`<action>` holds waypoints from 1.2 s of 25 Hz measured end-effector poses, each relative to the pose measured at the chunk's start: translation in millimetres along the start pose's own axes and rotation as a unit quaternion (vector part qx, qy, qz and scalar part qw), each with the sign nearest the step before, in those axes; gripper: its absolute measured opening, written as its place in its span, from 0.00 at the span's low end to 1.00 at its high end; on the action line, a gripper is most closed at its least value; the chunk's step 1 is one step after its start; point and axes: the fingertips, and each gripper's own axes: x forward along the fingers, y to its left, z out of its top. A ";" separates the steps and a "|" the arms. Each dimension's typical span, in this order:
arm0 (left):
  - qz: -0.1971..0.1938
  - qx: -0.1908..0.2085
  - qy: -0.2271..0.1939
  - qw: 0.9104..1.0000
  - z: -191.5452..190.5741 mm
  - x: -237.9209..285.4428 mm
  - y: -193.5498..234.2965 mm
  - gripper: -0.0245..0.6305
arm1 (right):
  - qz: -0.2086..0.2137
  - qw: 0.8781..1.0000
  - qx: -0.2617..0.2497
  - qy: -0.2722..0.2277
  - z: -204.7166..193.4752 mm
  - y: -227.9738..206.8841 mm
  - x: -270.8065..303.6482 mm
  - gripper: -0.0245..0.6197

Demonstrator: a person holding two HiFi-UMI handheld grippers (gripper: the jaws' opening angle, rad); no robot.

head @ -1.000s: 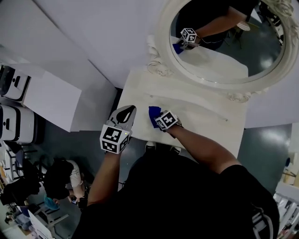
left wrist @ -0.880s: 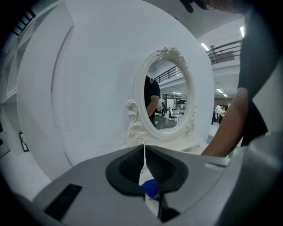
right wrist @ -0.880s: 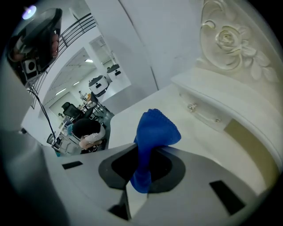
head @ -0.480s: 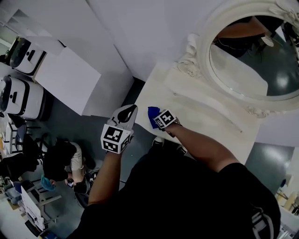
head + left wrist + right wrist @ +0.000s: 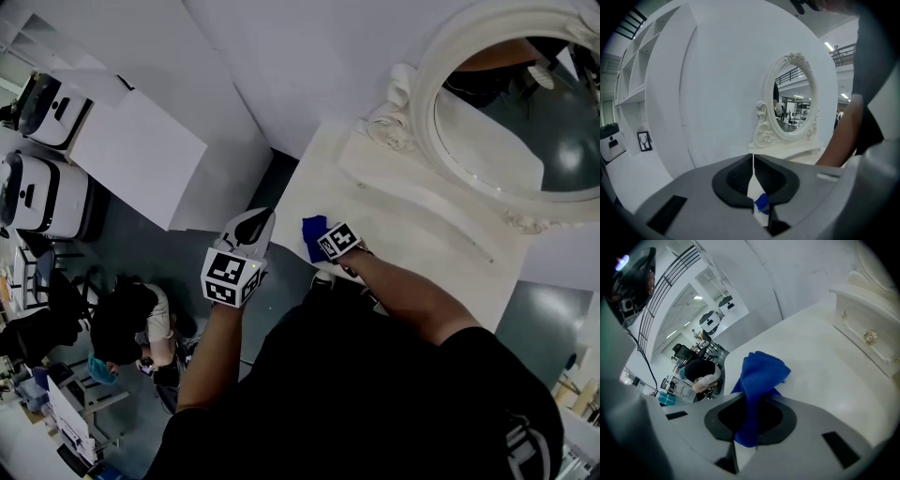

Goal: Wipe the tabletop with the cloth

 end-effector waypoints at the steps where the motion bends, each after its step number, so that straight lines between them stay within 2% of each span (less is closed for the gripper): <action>1: -0.006 0.003 0.000 1.000 1.2 2.8 -1.9 0.07 | -0.002 1.000 0.002 -0.002 -2.1 -1.4 -1.8 0.10; 8: -0.059 0.031 -0.005 0.998 19.8 33.5 -26.8 0.07 | -0.026 0.998 0.049 -0.025 -35.7 -26.6 -29.4 0.10; 14: -0.117 0.058 -0.007 0.991 32.8 63.2 -69.0 0.06 | -0.060 0.991 0.109 -0.051 -82.4 -63.7 -67.7 0.10; 20: -0.174 0.084 0.000 0.981 36.7 91.6 -115.4 0.07 | -0.105 0.978 0.162 -0.074 -144.1 -98.6 -111.4 0.10; 30: -0.229 0.109 0.002 0.967 48.7 127.9 -192.7 0.06 | -0.157 0.950 0.249 -0.106 -259.1 -148.2 -186.5 0.10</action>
